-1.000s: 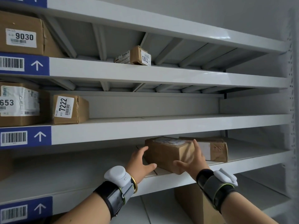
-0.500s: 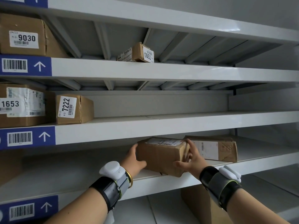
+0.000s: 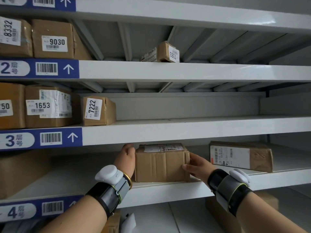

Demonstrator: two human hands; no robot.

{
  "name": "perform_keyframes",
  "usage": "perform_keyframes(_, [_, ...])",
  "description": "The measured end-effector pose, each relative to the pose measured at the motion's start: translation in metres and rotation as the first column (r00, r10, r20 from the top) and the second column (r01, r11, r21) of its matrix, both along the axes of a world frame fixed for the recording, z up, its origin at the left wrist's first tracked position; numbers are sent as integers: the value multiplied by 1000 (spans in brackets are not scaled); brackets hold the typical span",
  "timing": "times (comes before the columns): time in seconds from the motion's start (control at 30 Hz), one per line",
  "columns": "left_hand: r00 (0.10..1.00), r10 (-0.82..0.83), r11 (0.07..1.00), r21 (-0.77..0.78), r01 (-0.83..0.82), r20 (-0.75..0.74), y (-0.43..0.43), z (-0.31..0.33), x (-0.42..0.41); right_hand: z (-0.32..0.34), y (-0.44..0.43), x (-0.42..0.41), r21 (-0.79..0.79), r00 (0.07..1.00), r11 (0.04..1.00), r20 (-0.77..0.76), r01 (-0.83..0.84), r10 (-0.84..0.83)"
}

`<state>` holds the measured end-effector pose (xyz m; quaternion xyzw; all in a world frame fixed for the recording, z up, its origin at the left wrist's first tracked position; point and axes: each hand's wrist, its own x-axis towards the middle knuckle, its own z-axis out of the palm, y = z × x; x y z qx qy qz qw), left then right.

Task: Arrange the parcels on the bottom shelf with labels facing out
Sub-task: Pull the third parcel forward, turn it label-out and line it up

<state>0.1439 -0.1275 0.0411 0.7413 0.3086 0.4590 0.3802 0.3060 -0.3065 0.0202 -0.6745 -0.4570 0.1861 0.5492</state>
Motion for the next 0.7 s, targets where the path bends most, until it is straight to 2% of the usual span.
perform_keyframes(0.17, [995,-99,990,-103,96,-29,15,-3,-8,-2,21,3,16,981,981,10,195,-196])
perform_keyframes(0.3, [985,-169,982,-96,165,-37,13,-2,-7,4,36,10,-36,935,939,-87,341,-343])
perform_keyframes(0.47, [973,-232,964,-138,228,-11,11,-2,-10,6,43,14,-96,912,907,49,410,-407])
perform_keyframes(0.57, [978,-189,980,-85,182,-87,11,-1,-12,3,43,10,-148,870,869,236,472,-433])
perform_keyframes(0.63, [976,-171,983,-91,160,-135,13,1,-13,4,44,6,-96,807,821,277,563,-521])
perform_keyframes(0.7, [963,-173,981,-125,149,-206,16,2,-13,5,43,-2,18,727,748,223,663,-650])
